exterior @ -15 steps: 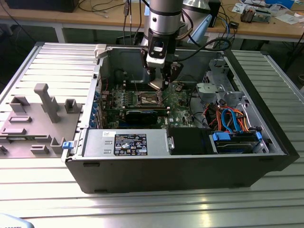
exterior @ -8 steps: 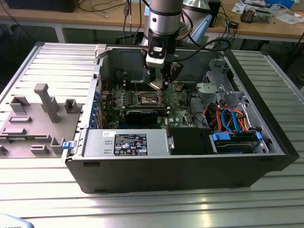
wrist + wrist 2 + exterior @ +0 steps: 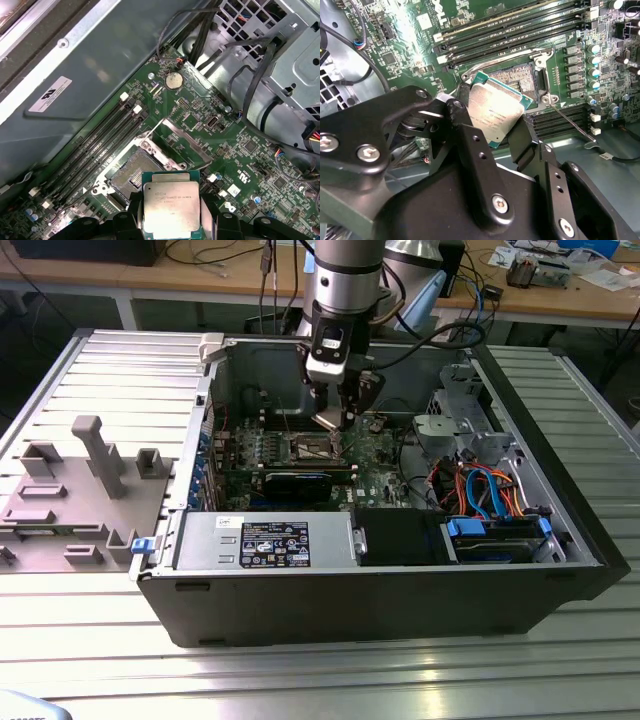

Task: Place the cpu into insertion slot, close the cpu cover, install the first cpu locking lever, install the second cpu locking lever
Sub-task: 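Place the cpu into insertion slot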

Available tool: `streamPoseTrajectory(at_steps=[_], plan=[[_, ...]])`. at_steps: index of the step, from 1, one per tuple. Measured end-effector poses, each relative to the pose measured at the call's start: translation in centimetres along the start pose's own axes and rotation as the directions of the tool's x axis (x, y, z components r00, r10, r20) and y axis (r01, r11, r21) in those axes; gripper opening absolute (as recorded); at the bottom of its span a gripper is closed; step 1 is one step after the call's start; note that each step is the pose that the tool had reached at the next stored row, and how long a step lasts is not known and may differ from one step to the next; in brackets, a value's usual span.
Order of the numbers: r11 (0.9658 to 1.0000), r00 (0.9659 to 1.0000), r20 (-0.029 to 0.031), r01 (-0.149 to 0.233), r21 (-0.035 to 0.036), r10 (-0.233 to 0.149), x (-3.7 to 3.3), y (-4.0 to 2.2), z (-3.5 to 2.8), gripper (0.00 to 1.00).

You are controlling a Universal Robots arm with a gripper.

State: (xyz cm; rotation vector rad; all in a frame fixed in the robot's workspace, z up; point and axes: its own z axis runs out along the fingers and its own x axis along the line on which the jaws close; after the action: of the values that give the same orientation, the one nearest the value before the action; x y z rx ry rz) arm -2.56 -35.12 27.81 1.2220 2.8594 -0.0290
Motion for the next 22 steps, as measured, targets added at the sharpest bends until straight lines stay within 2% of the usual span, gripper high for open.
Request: streamPoseTrajectory(at_steps=[3, 5, 22], plan=[[0.9999, 0.9999, 0.0066, -0.008, 0.0068, 0.008, 0.00, 0.00, 0.03, 0.55], [0.9999, 0.9999, 0.0087, -0.011, 0.0089, 0.011, 0.00, 0.00, 0.06, 0.55], [0.9991, 0.9991, 0.0105, -0.041, 0.0117, 0.041, 0.04, 0.04, 0.20, 0.55]])
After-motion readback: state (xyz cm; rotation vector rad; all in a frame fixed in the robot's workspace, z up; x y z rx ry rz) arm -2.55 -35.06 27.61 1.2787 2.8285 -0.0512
